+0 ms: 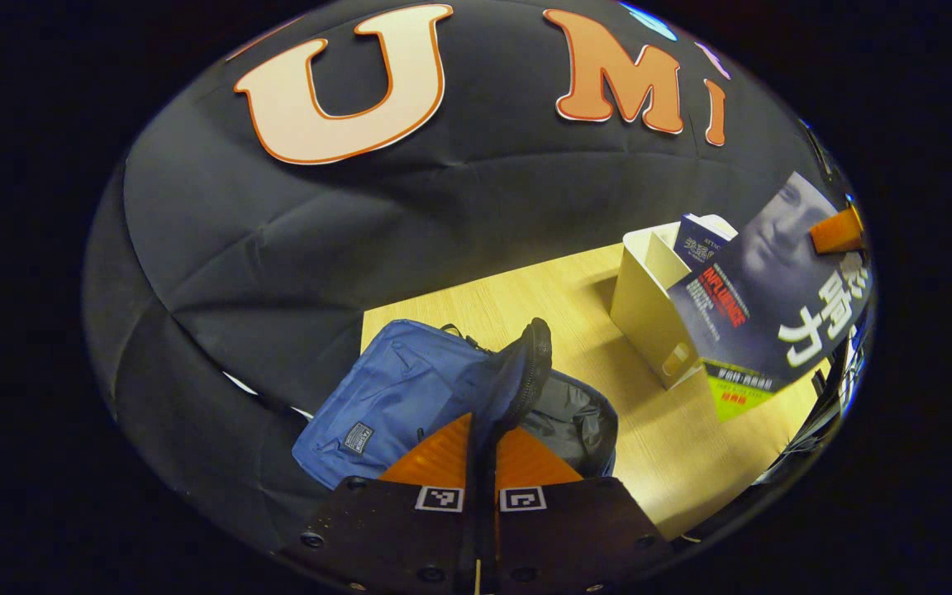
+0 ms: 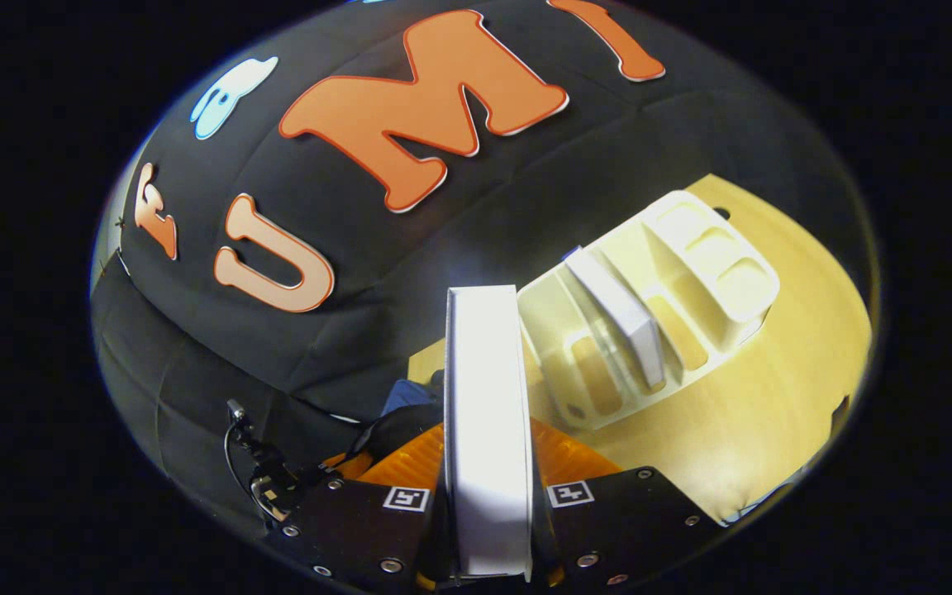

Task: Open the schoolbag, grab two books from the bookshelf and put them into the schoolbag.

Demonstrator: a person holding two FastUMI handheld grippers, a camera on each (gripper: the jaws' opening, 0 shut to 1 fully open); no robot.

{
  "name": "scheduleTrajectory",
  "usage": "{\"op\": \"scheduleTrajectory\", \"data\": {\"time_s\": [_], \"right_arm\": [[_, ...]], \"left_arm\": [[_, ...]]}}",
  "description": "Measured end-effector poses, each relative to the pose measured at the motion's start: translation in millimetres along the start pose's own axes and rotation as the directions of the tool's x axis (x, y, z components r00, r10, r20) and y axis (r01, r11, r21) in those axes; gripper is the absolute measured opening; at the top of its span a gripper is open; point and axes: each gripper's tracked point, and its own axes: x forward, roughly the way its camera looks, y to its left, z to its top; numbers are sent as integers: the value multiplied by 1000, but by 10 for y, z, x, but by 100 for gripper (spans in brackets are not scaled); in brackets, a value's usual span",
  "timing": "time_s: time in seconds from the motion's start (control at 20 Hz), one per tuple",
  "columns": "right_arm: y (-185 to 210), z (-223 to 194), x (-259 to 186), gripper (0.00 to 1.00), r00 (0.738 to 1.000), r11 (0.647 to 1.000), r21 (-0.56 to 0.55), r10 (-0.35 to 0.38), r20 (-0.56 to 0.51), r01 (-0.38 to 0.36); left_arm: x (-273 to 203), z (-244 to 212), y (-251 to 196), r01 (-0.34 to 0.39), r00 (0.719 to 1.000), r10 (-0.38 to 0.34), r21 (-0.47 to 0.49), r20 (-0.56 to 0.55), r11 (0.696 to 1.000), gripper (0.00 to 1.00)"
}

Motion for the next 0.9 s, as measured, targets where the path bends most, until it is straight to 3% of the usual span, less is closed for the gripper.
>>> {"op": "scheduleTrajectory", "data": {"time_s": [0.35,0.55,0.75,0.9], "right_arm": [[302,-834,669,37,992,989,118,98,-78,-89],[476,-1107,1166,37,990,984,136,123,-67,-113],[480,-1292,1567,37,994,984,161,88,-62,-77],[494,-1499,1849,37,993,969,238,89,-76,-69]], "left_arm": [[27,114,175,-13,1000,13,5,-23,1000,2],[38,137,206,-14,999,14,18,-43,1000,1],[75,153,206,-24,998,25,15,-55,1000,1],[115,157,188,-27,998,27,8,-59,1000,1]]}}
